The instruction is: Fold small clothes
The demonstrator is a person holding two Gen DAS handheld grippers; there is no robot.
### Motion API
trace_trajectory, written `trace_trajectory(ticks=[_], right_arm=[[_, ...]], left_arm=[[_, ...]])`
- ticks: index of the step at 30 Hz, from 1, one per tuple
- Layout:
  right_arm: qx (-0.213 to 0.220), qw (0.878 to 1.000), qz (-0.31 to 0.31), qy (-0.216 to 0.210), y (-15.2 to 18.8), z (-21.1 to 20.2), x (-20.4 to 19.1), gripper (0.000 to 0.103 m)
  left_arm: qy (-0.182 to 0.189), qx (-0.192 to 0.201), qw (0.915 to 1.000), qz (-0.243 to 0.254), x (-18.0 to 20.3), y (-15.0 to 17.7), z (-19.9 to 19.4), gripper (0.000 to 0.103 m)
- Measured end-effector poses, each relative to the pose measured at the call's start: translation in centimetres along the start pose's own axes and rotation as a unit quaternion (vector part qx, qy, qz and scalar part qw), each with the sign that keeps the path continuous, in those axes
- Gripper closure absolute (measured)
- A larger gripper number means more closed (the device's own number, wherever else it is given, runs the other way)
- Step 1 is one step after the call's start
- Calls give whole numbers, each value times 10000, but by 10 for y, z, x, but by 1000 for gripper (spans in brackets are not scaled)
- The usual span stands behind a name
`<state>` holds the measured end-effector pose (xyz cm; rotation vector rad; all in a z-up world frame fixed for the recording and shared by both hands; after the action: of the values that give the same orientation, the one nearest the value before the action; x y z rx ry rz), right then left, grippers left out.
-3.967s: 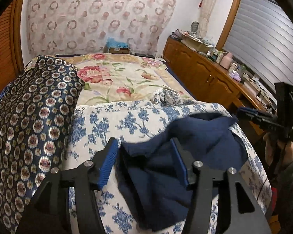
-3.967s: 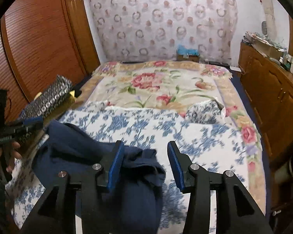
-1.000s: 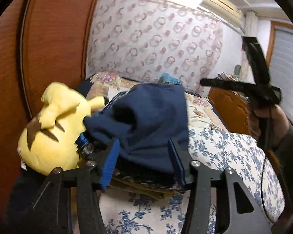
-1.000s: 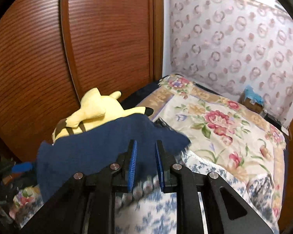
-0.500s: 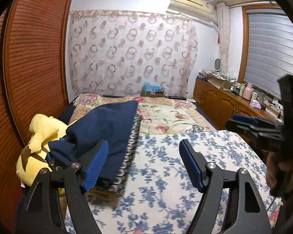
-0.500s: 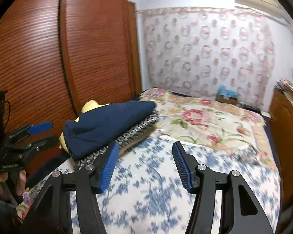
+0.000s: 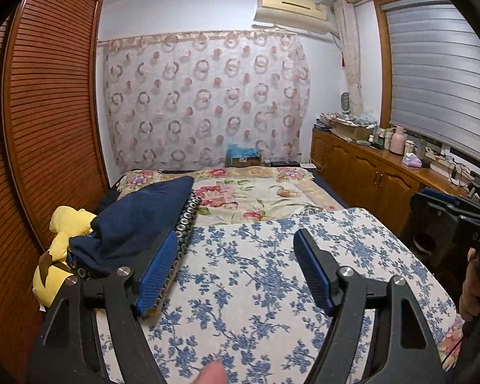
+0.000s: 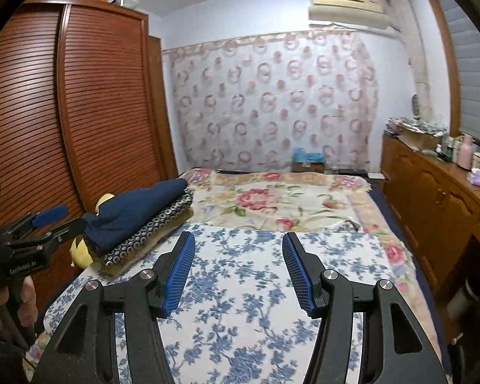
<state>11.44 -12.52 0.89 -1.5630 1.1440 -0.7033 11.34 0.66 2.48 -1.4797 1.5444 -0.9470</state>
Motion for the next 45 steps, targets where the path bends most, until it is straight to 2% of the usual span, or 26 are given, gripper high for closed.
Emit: trace_trajectory(ticks=[11,17,45], right_arm=[[32,10000,15,85,15,-5,-14,44],[17,9999,53,89,14,0,3,44],[-3,10000,-46,-17,11,-11,31,44]], left_arm=[[-33,-3,10000,-18,7,4,0,27],[-79,-1,9999,-88,6,5,0,27],[-181,60,9997,-123,1,0,-2,27]])
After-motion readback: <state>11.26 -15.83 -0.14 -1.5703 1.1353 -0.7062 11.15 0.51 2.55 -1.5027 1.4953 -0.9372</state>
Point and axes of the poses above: each gripper's, at about its wrist camera, not at the fingertips, and z roughly the way its jaws point, x to its right, y to its underside, the point moved 6 cm from there along z, roughly the way its jaws point, and after that the axes turned 4 degrees about z, right-handed, at the moved point
